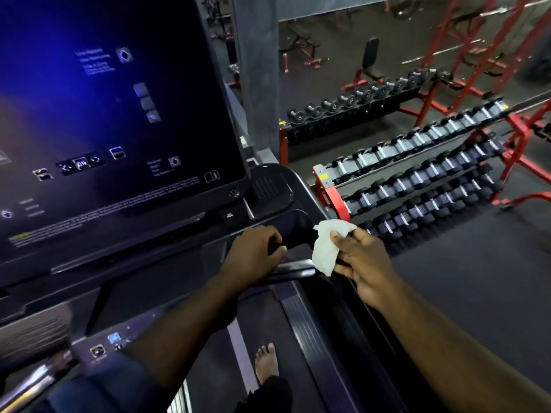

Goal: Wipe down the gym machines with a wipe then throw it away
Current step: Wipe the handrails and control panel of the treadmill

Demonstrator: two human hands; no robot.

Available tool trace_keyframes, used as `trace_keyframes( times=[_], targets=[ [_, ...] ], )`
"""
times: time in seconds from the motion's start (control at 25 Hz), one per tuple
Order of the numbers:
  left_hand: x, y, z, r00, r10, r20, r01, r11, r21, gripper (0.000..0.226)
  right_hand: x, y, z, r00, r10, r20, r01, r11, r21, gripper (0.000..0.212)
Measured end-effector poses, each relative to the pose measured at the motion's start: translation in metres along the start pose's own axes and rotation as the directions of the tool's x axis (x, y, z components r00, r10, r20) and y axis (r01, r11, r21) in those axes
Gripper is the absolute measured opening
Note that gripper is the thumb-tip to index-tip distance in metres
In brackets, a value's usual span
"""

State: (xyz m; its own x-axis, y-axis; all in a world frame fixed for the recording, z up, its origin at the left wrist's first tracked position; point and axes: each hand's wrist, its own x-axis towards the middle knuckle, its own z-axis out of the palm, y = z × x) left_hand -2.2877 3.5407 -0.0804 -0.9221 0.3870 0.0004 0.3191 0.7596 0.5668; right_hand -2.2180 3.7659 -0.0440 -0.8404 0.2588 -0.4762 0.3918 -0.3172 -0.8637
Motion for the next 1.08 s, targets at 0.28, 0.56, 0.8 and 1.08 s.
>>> trace_keyframes(
  times=[0.28, 0.56, 0.8, 1.08],
  targets=[
    [0.029, -0.074, -0.020, 0.945, 0.111, 0.309, -0.153, 0.982, 0.114, 0.021, 0.126, -0.016, 0.089, 0.858, -0.511, 0.052, 0.434, 0.666, -0.606, 0.026],
    [0.041, -0.083, -0.012, 0.990, -0.070, 0.121, 0.071, 0.997, -0.007, 0.032, 0.159, 0.037, 0.096, 0.541, -0.204, 0.816, 0.806, -0.153, -0.572, 0.052],
    [0.042, -0.079, -0.008, 0.992, -0.091, 0.089, 0.094, 0.995, -0.022, 0.038, 0.196, 0.000, 0.068, 0.632, -0.165, 0.758, 0.695, -0.312, -0.648, 0.064],
    [0.045, -0.075, -0.010, 0.993, -0.100, 0.065, 0.101, 0.995, -0.009, 0.035, 0.190, 0.011, 0.117, 0.563, -0.103, 0.820, 0.735, -0.392, -0.553, 0.061]
  ],
)
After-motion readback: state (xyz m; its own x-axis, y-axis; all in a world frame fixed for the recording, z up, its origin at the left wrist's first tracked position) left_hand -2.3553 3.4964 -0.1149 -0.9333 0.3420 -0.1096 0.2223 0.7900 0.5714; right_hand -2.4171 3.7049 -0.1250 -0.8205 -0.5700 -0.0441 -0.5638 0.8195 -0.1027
